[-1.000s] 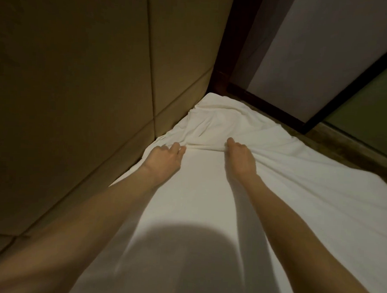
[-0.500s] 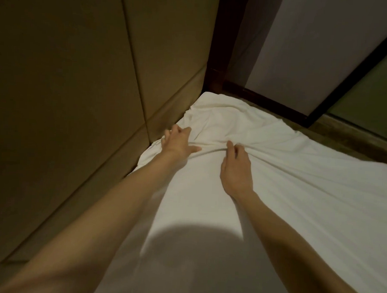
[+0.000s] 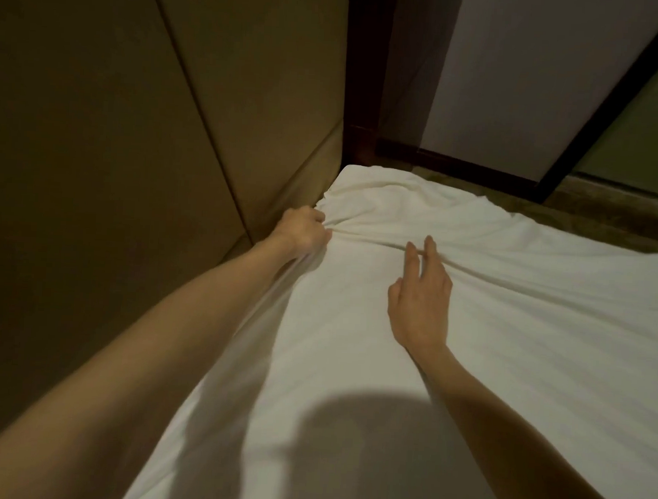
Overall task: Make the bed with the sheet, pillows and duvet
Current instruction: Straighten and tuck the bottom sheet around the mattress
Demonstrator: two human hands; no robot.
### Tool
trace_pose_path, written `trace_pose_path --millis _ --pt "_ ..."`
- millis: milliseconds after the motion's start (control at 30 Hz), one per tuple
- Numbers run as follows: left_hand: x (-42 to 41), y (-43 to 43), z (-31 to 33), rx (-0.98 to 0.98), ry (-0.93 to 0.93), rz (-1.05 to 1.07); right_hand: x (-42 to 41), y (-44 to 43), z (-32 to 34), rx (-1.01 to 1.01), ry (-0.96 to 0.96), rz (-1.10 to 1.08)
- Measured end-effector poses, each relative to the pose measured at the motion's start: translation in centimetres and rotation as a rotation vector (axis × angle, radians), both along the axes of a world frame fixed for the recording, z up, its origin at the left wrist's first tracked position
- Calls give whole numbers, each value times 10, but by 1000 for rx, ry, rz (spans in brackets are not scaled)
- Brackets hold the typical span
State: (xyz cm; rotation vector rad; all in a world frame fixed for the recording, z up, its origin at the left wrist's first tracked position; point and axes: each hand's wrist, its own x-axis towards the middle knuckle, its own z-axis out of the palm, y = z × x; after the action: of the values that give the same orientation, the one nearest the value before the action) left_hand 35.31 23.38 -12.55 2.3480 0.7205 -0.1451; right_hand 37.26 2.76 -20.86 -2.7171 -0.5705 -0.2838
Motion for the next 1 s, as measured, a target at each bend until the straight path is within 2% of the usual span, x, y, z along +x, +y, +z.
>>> trace_pose_path --millis 167,200,267,333,367,400,500,533,567,600,667,800,867,1000 --pt "2 -6 -4 -431 5 192 2 -1 -5 8 -31 28" --pt "2 -7 -8 -435 -26 209 2 -1 -5 2 -28 29" --pt "6 -8 -21 -322 -89 200 3 -1 -6 -16 -29 37" --pt "8 -11 -34 -152 -21 140 4 -1 -6 -32 -31 39" --pt "9 -13 -38 -139 -7 130 4 -2 -7 -38 -33 35" --pt "10 -13 -44 -190 -44 161 4 -2 -7 -41 -37 32" --pt "8 -6 -52 -496 -257 442 3 -2 -9 -30 -56 33" --pt "8 -4 -53 -503 -285 502 3 -2 -9 -28 -62 35" --pt "6 -3 -51 -401 -290 508 3 -3 -10 -28 -71 37" --pt "6 -3 -47 -211 -277 451 3 -3 -10 -30 -80 39" --pt "4 -5 -31 134 -247 183 3 -3 -9 -34 -93 43" --pt "3 -15 -4 427 -32 -313 3 -3 -7 -29 -85 36" --pt "2 -19 -9 439 56 -419 3 -3 -7 -31 -94 32" --pt "5 -35 -40 279 193 -276 5 -4 -9 -22 -95 27"
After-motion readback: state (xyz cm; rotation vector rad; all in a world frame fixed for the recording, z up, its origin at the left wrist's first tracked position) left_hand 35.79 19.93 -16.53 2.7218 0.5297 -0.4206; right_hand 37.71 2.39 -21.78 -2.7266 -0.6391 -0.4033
